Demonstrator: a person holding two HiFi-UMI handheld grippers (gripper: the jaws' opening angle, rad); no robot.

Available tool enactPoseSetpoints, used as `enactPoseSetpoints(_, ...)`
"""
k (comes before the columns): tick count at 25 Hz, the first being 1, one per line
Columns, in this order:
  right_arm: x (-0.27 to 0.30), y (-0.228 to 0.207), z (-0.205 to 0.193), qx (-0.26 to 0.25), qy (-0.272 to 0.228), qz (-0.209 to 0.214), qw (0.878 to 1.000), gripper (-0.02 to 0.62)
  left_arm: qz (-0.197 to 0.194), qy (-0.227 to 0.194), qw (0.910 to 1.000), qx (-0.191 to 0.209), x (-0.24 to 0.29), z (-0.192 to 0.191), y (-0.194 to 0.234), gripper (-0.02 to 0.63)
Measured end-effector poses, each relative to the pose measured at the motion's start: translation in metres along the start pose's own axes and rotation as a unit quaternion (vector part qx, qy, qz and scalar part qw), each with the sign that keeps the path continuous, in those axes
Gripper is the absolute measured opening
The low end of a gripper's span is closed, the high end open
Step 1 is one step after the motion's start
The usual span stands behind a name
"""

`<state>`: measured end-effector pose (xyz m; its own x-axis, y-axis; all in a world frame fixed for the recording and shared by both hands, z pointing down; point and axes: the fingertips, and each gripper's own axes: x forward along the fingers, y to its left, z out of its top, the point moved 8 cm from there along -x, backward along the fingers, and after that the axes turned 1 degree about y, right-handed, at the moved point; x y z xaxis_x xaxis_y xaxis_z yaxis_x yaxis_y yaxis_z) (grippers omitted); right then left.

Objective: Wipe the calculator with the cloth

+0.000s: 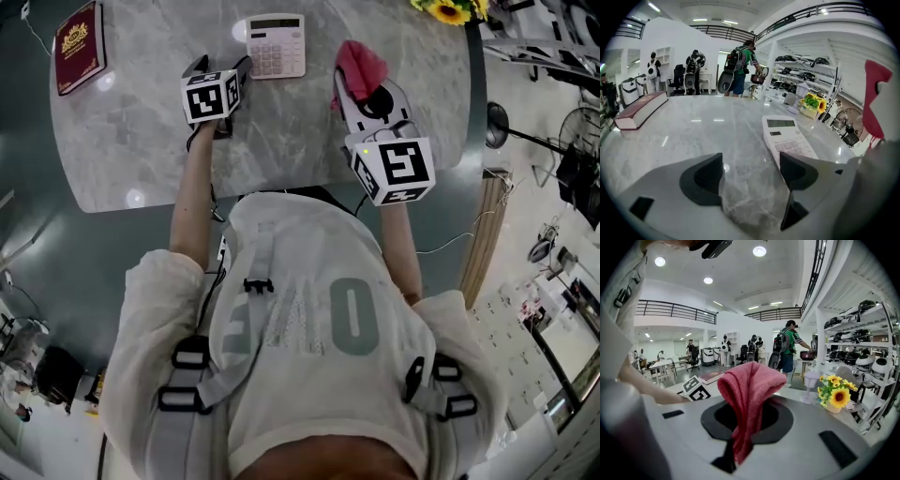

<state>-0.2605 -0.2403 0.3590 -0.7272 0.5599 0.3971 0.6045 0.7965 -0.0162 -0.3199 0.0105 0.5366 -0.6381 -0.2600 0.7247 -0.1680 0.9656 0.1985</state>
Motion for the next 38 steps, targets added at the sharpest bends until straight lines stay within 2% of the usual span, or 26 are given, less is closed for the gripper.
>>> enactPoseSetpoints(6, 0.003, 0.0, -0.009, 0.006, 0.015, -0.003, 1.0, 0.055, -0.006, 0.012, 0.9997, -0.021, 0.004, -0.005, 0.002, 0.373)
enactPoseSetpoints(16, 0.029, 0.0, -0.009, -0.033, 0.051, -0.008, 0.998, 0.055, 0.0, 0.042, 0.9988, -0.024, 0.004, 0.0, 0.001, 0.373)
enactPoseSetpoints(20, 0.057, -0.011, -0.003, -0.088, 0.072, -0.006, 0.993, 0.055, -0.001, 0.042, 0.9989, -0.022, 0.005, 0.001, 0.0, 0.374)
enactPoseSetpoints(23, 0.085, -0.02, 0.003, -0.167, 0.103, -0.004, 0.981, 0.055, -0.002, 0.043, 0.9988, -0.022, 0.005, 0.0, 0.0, 0.374)
enactPoseSetpoints(26, 0.115, -0.027, 0.007, -0.264, 0.141, -0.014, 0.954, 0.054, -0.001, 0.043, 0.9988, -0.022, 0.004, 0.0, 0.0, 0.374)
enactPoseSetpoints(27, 0.124, -0.029, 0.006, -0.303, 0.156, -0.017, 0.94, 0.054, 0.0, 0.043, 0.9988, -0.022, 0.004, 0.0, -0.001, 0.374)
enactPoseSetpoints(31, 0.158, -0.03, -0.003, -0.449, 0.203, -0.016, 0.87, 0.054, 0.0, 0.046, 0.9987, -0.022, 0.003, 0.002, -0.006, 0.374)
enactPoseSetpoints(35, 0.188, -0.018, -0.021, -0.528, 0.237, 0.0, 0.815, 0.054, -0.001, 0.057, 0.9981, -0.022, 0.003, 0.005, -0.003, 0.374)
enactPoseSetpoints(38, 0.204, -0.012, -0.038, -0.56, 0.275, -0.004, 0.781, 0.054, -0.003, 0.06, 0.9979, -0.023, 0.005, 0.005, -0.001, 0.374)
